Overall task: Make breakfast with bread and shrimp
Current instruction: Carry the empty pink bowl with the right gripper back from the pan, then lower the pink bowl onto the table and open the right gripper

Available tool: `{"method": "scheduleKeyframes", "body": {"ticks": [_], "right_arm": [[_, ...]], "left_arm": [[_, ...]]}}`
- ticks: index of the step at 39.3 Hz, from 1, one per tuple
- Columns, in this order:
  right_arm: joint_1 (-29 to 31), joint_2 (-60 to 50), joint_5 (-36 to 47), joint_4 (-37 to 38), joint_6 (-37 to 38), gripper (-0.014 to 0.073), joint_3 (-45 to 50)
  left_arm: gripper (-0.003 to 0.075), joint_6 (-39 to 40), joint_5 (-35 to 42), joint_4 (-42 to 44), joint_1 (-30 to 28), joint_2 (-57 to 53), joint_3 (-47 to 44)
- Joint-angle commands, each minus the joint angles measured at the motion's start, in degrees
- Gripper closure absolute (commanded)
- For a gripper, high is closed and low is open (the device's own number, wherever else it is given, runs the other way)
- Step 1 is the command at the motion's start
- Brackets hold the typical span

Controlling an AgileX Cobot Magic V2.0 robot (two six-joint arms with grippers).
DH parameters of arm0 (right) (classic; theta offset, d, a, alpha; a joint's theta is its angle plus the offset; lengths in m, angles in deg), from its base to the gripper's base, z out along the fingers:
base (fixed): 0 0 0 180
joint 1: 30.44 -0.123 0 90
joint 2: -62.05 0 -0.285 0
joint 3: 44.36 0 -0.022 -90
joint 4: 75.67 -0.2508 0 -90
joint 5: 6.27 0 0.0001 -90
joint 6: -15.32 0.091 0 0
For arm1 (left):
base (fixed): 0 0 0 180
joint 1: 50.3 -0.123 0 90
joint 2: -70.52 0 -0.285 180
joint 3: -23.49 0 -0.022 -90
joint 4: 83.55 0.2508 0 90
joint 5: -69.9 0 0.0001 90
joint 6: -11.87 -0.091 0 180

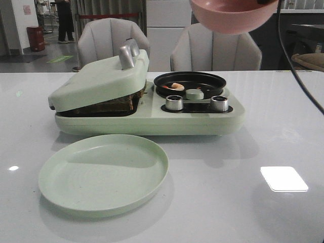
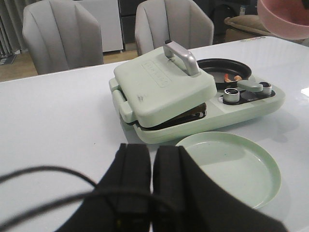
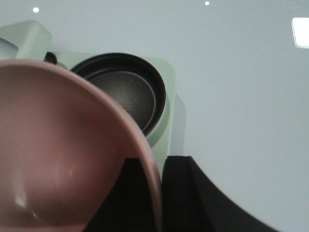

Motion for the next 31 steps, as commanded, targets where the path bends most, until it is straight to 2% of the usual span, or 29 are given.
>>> {"method": "scheduleKeyframes", "body": {"ticks": [1, 8, 15, 22, 27, 31], "right_arm": [[1.18, -2.65, 3.67, 1.11, -0.2, 0.0458, -0.1], [8.08, -2.65, 3.73, -1.77, -0.48, 0.0457, 3.6], [13.74, -1.34, -0.09, -5.05, -7.02, 0.0457, 5.46], [14.82, 1.87, -1.92, -8.52, -12.93, 0.0457, 5.46], [15.49, 5.92, -2.12, -9.88, -13.31, 0.0457, 5.34], [17.4, 9.1, -2.74, -14.18, -13.54, 0.0457, 5.34]], "left_arm": [[0.0606, 0.67, 4.85, -0.46, -0.07, -0.03, 1.34], [0.0606, 0.67, 4.83, -0.46, -0.07, -0.03, 1.34], [0.0606, 0.67, 4.83, -0.46, -0.07, -0.03, 1.34], [0.0606, 0.67, 4.83, -0.46, -0.07, -0.03, 1.34], [0.0606, 0.67, 4.83, -0.46, -0.07, -0.03, 1.34], [0.0606, 0.67, 4.83, -0.46, -0.07, -0.03, 1.34]]}}
